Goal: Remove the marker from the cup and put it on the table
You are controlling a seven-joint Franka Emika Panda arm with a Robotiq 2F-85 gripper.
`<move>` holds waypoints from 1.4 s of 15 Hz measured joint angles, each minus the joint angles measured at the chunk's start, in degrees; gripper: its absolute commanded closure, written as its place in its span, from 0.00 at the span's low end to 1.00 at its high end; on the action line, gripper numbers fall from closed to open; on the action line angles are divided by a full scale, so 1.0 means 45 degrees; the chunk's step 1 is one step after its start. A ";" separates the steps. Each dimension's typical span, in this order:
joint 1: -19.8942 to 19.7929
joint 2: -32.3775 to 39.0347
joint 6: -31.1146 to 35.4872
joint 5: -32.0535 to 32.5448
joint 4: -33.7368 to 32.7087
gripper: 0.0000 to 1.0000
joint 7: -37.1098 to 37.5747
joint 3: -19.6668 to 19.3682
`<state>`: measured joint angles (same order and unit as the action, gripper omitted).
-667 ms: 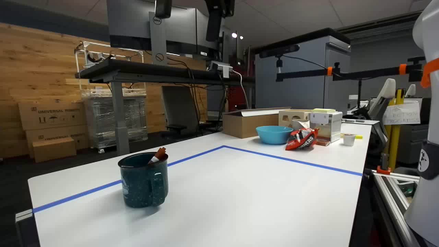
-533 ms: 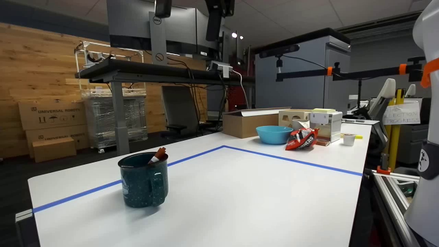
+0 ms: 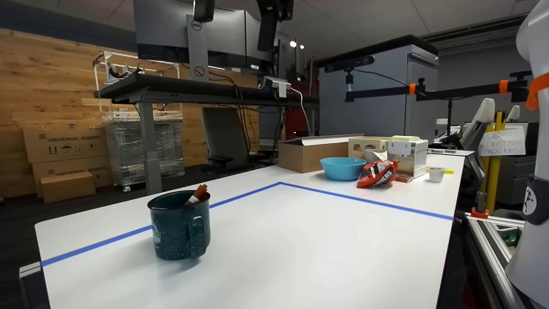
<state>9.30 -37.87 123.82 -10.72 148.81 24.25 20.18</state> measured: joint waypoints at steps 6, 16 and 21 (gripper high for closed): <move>0.0077 0.0772 0.0472 0.1569 0.0330 0.00 -0.1205 0.0217; -0.1201 0.4322 0.7479 0.6604 0.1869 0.00 -0.6705 -0.2116; -0.1453 0.5684 0.9410 0.7200 0.1549 0.00 -0.7820 -0.2597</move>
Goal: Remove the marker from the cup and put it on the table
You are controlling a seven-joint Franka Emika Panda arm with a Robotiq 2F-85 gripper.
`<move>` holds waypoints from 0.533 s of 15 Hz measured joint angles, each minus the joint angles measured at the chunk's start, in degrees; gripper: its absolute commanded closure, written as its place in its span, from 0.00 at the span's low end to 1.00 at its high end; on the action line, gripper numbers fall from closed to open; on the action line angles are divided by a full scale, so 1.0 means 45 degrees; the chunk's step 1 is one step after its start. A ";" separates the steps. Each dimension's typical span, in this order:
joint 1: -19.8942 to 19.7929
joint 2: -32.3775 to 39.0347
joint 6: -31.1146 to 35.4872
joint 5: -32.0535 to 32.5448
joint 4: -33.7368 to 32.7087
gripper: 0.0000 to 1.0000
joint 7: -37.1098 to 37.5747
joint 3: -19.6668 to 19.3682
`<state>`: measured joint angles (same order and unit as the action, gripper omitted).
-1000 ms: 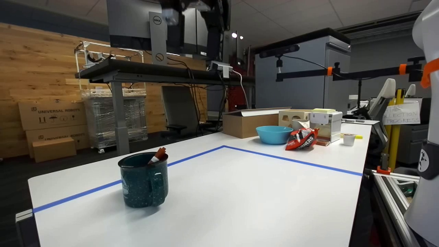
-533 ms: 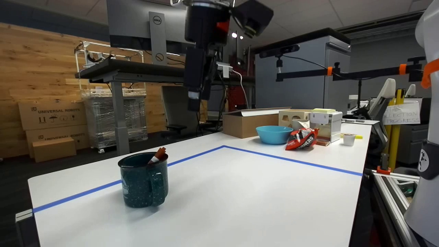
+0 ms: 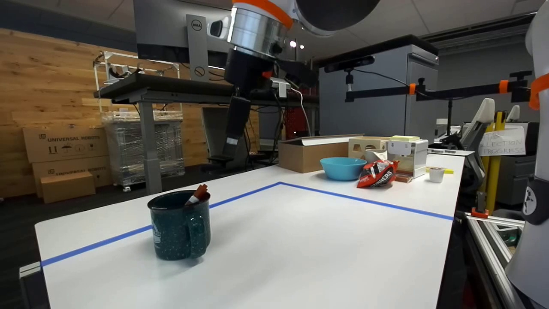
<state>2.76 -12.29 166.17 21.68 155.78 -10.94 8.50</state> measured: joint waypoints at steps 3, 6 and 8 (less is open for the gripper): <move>0.0001 -0.0208 -0.0177 0.0004 0.0057 0.00 0.0259 0.0291; 0.0019 -0.0274 -0.0204 0.0004 0.0075 0.00 0.0394 0.0621; 0.0031 -0.0216 -0.0203 0.0001 0.0075 0.00 0.0419 0.0728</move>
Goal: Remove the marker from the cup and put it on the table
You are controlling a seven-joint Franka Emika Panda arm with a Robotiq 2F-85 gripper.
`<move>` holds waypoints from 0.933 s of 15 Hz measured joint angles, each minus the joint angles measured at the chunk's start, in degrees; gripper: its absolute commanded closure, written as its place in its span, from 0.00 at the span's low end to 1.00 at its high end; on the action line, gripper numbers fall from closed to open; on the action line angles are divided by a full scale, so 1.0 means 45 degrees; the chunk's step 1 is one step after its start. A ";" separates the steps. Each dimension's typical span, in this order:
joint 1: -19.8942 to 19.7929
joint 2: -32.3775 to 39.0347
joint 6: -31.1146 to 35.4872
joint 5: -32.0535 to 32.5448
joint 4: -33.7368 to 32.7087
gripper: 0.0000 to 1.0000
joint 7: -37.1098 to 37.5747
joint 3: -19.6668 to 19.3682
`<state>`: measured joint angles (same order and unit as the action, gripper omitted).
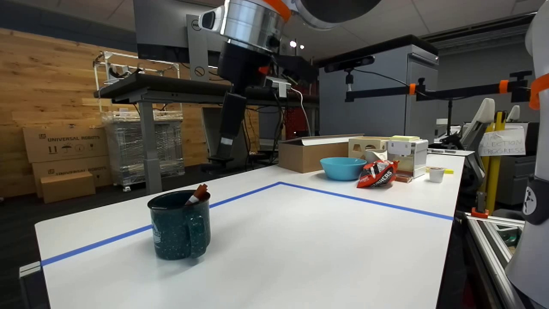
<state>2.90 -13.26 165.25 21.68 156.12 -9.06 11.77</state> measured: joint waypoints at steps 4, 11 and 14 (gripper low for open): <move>0.0035 0.0358 0.0261 -0.0046 0.0007 0.00 -0.0038 -0.0033; 0.0286 0.1839 0.3134 -0.0353 0.0057 0.00 -0.1243 -0.0872; 0.0737 0.3110 0.5202 -0.1026 0.0120 0.00 -0.1833 -0.1259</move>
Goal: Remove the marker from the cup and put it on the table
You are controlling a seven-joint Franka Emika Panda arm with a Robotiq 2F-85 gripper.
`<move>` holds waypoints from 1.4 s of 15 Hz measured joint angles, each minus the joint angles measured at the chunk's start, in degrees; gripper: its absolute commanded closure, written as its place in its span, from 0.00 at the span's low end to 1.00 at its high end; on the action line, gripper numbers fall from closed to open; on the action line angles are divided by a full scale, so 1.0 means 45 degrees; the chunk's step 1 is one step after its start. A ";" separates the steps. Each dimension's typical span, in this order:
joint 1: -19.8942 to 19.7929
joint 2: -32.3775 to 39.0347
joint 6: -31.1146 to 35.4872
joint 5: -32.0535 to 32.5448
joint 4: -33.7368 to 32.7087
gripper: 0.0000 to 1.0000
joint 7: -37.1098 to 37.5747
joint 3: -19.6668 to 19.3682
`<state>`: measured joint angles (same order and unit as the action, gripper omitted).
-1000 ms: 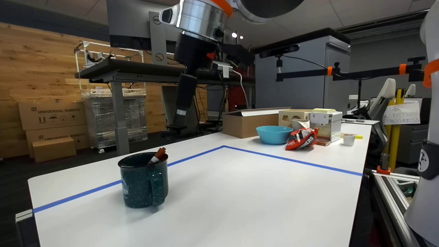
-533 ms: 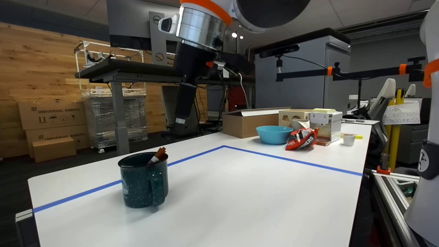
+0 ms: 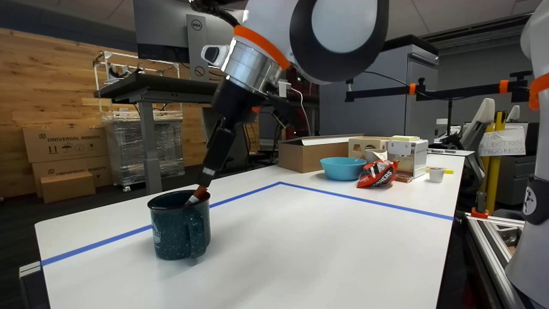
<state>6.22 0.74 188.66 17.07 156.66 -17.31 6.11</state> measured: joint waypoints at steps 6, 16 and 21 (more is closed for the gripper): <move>-0.1365 0.2046 0.2040 0.2223 -0.0092 0.00 0.1378 0.0890; -0.1437 0.2121 0.2037 0.2280 -0.0100 0.00 0.1362 0.0882; -0.1416 0.1780 0.1958 0.2269 0.0026 0.00 0.1372 0.0965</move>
<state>-0.15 8.75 197.47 27.27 156.78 -11.13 10.45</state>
